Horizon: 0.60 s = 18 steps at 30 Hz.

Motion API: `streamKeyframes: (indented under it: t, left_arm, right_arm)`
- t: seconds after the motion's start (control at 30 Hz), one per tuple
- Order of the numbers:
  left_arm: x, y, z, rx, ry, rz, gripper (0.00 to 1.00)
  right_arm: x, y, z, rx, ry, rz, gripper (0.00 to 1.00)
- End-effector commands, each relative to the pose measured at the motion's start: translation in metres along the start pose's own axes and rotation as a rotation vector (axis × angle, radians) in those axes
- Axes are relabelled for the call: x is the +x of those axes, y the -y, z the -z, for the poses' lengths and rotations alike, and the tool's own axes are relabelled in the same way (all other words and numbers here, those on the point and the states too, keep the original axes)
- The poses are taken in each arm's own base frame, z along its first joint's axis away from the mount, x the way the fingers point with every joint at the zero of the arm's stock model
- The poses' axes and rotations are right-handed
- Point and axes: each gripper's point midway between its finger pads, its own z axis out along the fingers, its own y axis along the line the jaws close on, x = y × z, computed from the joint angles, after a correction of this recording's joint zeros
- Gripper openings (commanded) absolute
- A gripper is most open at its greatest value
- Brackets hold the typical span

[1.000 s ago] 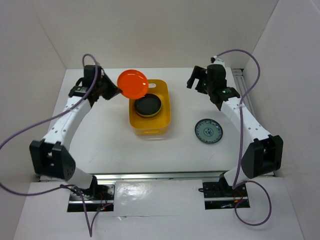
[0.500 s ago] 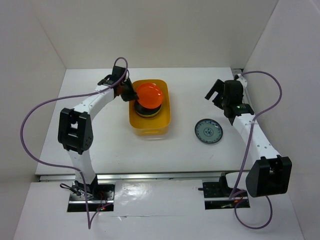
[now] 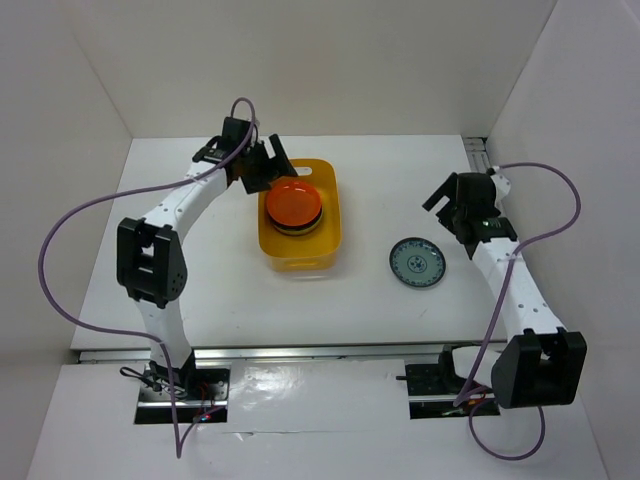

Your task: Place the plates into the plastic bin on the countertop

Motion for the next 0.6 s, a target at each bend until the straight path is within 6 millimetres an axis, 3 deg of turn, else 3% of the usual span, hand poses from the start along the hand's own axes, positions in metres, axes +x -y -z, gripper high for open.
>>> streamKeyframes:
  t: [0.0,0.1,0.2,0.4,0.57]
  left_arm:
    - [-0.026,0.074,0.065,0.205,0.089,-0.113,1.00]
    - [-0.035,0.093,0.102,0.243,0.124,-0.138,1.00]
    - [-0.036,0.099,0.126,0.244,0.129,-0.158,1.00]
    - [-0.044,0.081,0.167,0.193,0.183,-0.180,1.00]
    - [-0.042,0.054,0.180,0.154,0.182,-0.148,1.00]
  right_arm:
    - [0.041,0.048,0.006,0.168,-0.118,-0.072,1.00]
    - [0.076,0.064,0.004,0.185,-0.226,-0.146,1.00]
    - [0.102,0.081,0.004,0.222,-0.286,-0.171,1.00]
    - [0.129,0.096,0.005,0.240,-0.322,-0.229,1.00]
    - [0.150,0.105,0.001,0.245,-0.358,-0.241,1.00]
